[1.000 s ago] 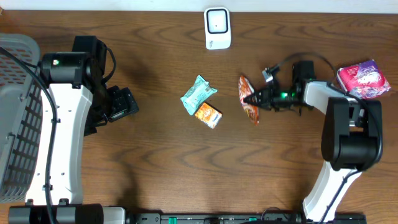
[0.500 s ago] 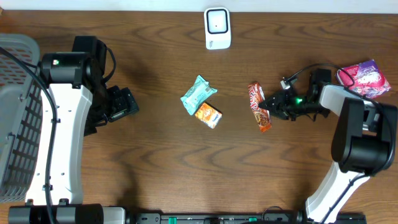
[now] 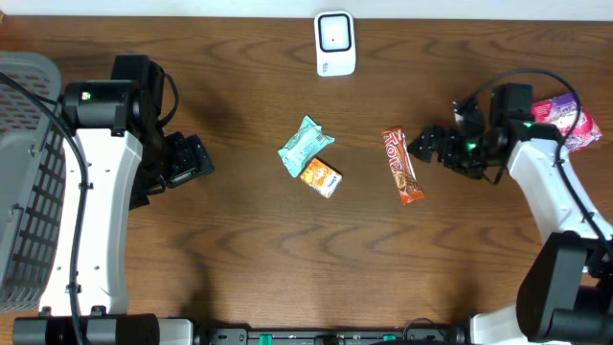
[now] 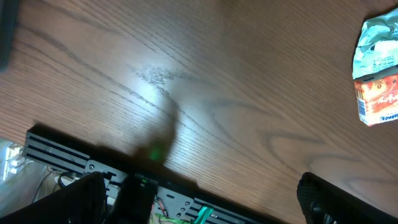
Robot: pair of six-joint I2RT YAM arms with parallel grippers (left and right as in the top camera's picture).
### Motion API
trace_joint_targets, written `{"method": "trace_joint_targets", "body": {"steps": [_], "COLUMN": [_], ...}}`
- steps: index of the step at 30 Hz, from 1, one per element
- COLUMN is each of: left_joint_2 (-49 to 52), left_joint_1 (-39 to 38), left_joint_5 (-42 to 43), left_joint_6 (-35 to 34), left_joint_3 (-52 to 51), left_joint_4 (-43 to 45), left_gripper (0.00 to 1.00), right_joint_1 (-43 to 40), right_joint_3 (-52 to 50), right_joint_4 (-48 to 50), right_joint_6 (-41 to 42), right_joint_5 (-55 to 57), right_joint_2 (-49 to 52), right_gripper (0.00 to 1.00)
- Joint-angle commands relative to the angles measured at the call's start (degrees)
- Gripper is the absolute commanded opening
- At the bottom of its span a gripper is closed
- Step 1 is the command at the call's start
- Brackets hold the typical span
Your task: Scan the item barcode
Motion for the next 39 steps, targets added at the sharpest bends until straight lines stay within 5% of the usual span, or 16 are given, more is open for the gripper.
{"method": "trace_joint_targets", "body": {"steps": [1, 9, 28, 39], "left_joint_2": [0.22, 0.22, 0.22, 0.22], "left_joint_1": [0.11, 0.11, 0.11, 0.11], "left_joint_5": [-0.92, -0.92, -0.92, -0.92], "left_joint_6": [-0.26, -0.26, -0.26, -0.26], "left_joint_3": [-0.13, -0.13, -0.13, -0.13], "left_joint_4": [-0.13, -0.13, -0.13, -0.13], "left_gripper": [0.98, 0.98, 0.98, 0.98], "right_joint_1": [4.15, 10.75, 11.69, 11.67], "right_joint_3": [0.09, 0.04, -0.11, -3.3], "right_joint_4": [1.4, 1.68, 4.52, 7.63], "right_joint_6": [1.36, 9.16, 1.77, 1.53], "right_joint_5": [6.19, 21.57, 14.93, 15.65], "right_joint_2": [0.44, 3.02, 9.57, 9.64], "right_gripper": [0.99, 0.99, 0.96, 0.85]}}
